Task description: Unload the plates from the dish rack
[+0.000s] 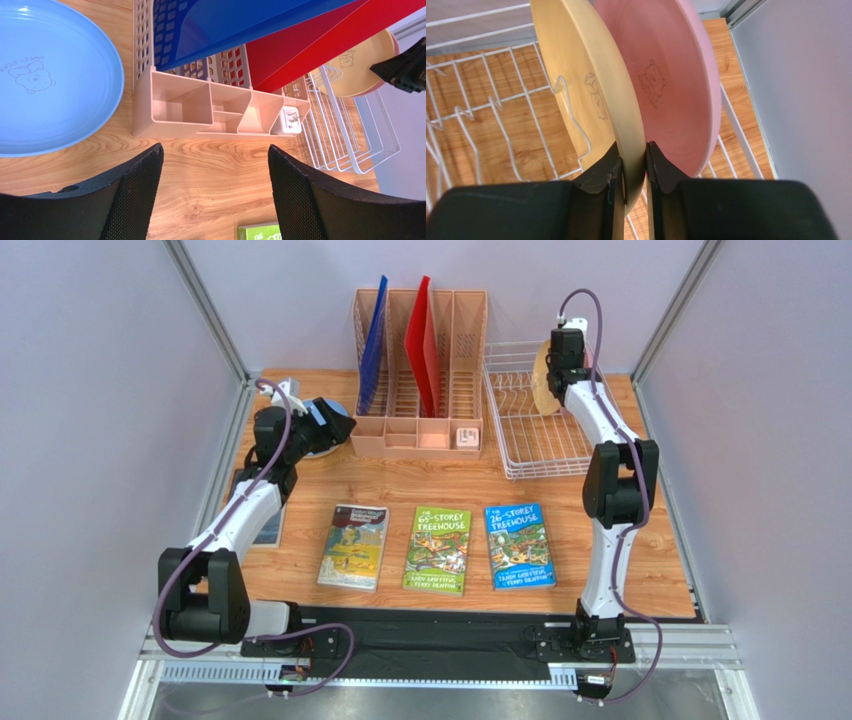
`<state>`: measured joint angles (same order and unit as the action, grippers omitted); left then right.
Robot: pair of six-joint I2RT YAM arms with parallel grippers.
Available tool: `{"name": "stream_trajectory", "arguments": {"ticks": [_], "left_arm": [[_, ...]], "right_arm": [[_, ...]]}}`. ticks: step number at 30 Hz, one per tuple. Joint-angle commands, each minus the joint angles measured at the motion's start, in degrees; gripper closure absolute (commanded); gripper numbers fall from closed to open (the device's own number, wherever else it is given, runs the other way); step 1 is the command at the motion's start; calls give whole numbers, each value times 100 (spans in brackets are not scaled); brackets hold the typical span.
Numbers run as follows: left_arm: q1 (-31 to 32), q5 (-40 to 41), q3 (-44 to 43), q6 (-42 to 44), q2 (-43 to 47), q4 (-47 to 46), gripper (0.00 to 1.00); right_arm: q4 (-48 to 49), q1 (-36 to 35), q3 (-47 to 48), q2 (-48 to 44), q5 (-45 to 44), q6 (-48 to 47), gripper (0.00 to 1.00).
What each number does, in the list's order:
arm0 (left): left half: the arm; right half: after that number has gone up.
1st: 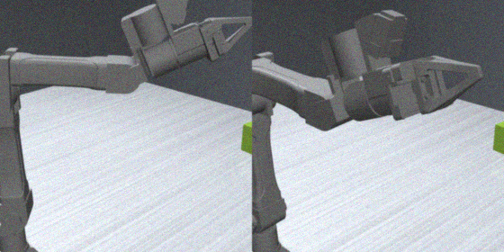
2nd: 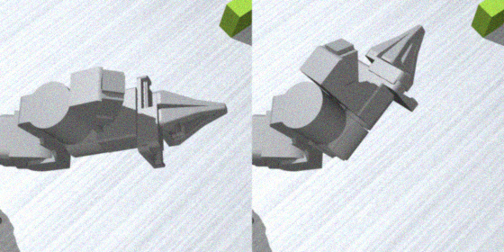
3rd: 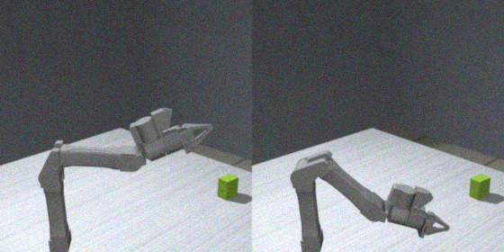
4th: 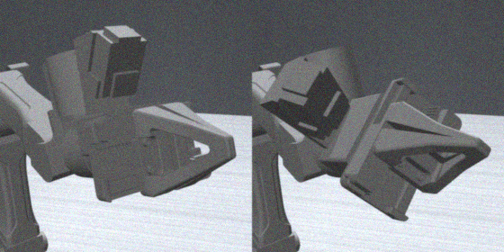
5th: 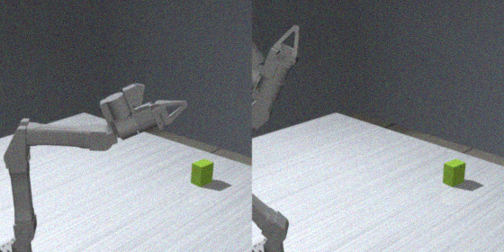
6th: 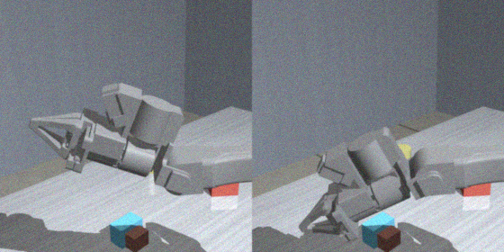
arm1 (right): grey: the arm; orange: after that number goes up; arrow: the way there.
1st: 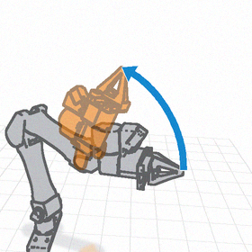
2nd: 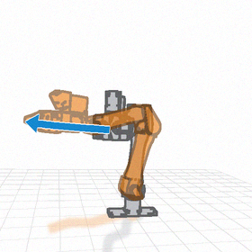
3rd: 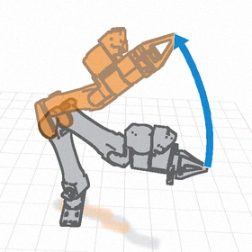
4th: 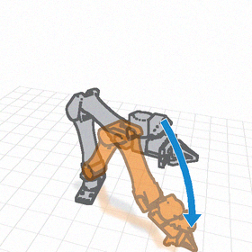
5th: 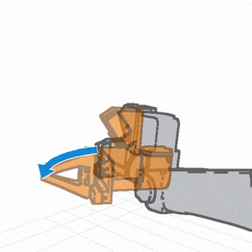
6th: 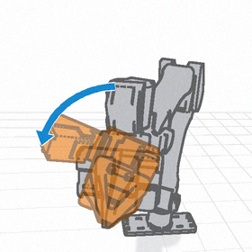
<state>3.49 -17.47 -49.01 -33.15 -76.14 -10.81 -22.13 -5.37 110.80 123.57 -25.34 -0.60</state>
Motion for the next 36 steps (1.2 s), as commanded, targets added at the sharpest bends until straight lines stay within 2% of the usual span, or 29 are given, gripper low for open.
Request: {"name": "stream_trajectory", "arguments": {"ticks": [1, 3, 6, 13, 17, 20, 22, 23, 28, 34, 36], "left_arm": [[29, -186, -108, 80, 160, 105, 18], [29, -213, -135, 89, 213, 140, 18], [29, -160, -196, 124, 249, 245, 18], [29, -28, -442, 90, 240, 615, 18], [29, 51, -416, 36, 292, 694, 18], [29, 16, -416, 54, 336, 773, 17], [29, -2, -425, 63, 406, 834, 16], [29, -19, -416, 63, 450, 861, 16], [38, -448, -302, -183, 705, 739, 15], [47, -1125, -65, -745, 951, 168, 13], [82, -1310, 23, -990, 987, -227, 13]], "right_arm": [[288, -34, 73, -113, 197, -247, 87], [428, -61, 29, -271, 48, -300, 100], [867, -201, -252, -465, -102, -510, 100], [2168, -834, -700, -694, -2006, -1424, 100], [3097, -975, -998, -903, -2764, -1715, 100], [3242, -1045, -1359, -1359, -3117, -1864, 100], [2735, -1133, -1657, -1816, -3231, -1490, 100], [2471, -1151, -1798, -2402, -3118, -1234, 100], [460, -1274, -2413, -3943, -1730, 399, 99], [-510, -1344, -3099, -5244, -131, 1438, 99], [-555, -1353, -3503, -5535, 544, 1745, 99]]}}
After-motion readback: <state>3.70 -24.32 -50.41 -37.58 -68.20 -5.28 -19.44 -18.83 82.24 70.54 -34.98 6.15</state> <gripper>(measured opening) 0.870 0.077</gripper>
